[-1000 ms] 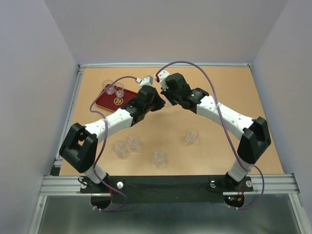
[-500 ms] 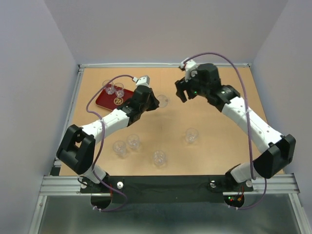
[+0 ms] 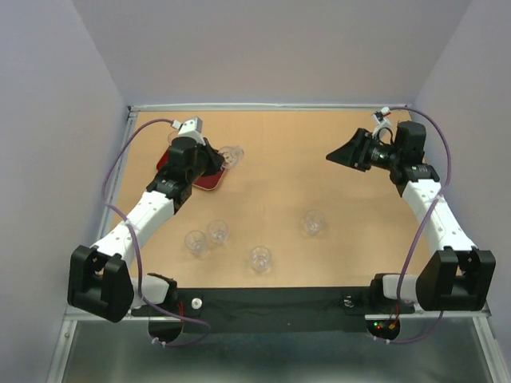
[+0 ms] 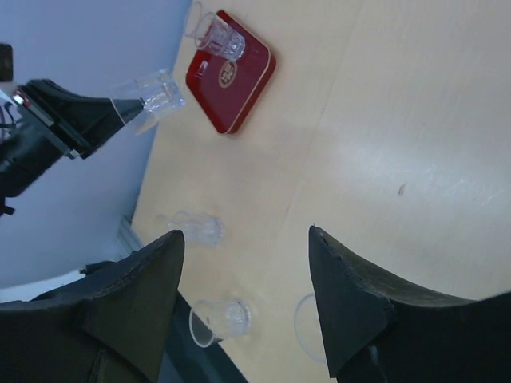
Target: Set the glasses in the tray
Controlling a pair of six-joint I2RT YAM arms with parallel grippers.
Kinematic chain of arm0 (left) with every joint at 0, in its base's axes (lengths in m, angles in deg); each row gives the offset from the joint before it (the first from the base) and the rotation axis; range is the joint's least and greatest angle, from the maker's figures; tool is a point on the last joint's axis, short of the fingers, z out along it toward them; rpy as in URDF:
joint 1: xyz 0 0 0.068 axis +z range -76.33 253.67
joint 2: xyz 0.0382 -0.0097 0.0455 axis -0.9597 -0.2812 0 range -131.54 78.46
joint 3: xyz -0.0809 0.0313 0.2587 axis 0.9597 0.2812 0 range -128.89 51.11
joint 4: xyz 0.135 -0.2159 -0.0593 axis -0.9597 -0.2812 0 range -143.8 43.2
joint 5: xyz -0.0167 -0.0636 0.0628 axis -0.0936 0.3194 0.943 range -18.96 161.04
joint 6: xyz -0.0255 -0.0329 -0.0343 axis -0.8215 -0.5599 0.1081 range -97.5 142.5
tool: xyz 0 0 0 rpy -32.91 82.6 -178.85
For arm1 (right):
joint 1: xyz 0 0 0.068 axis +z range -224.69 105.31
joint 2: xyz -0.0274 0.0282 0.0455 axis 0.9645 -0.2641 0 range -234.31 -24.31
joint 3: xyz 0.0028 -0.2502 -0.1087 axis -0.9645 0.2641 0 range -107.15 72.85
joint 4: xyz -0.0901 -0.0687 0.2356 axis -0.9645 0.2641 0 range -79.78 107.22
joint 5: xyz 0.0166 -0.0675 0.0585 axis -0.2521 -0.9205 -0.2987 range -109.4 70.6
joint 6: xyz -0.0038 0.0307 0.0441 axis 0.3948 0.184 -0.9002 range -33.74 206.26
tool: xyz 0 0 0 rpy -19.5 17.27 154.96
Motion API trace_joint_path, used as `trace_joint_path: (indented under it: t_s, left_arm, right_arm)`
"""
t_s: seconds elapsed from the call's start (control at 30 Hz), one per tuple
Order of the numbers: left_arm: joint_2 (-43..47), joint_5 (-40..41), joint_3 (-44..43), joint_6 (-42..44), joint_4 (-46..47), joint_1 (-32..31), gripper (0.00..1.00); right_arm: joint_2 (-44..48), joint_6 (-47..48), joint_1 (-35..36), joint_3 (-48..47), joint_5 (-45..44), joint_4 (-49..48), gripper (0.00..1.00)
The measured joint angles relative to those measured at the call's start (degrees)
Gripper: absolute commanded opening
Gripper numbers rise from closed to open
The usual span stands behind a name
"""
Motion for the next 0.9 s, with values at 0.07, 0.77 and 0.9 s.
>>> trace_joint_path:
  t_s: [0.07,0.77,0.9]
  left_arm:
    - [1.49,-1.07,0.94,0.68,-0.79,2.86,0.0]
    - [4.55,-8.11,4.35,1.18,-10.21,23.71,0.0]
    - [4.48,-6.62,4.39,-0.55,-11.78,26.58,0.0]
  right_arm:
    - [0.13,-8.07,-3.04,3.08,3.89,-5.49,0.67]
    - [-5.9,-9.94,-12.5,6.88,16.04,-18.4,0.65]
    - [-6.78,-3.72,-15.85,7.58,16.63,-18.12,0.65]
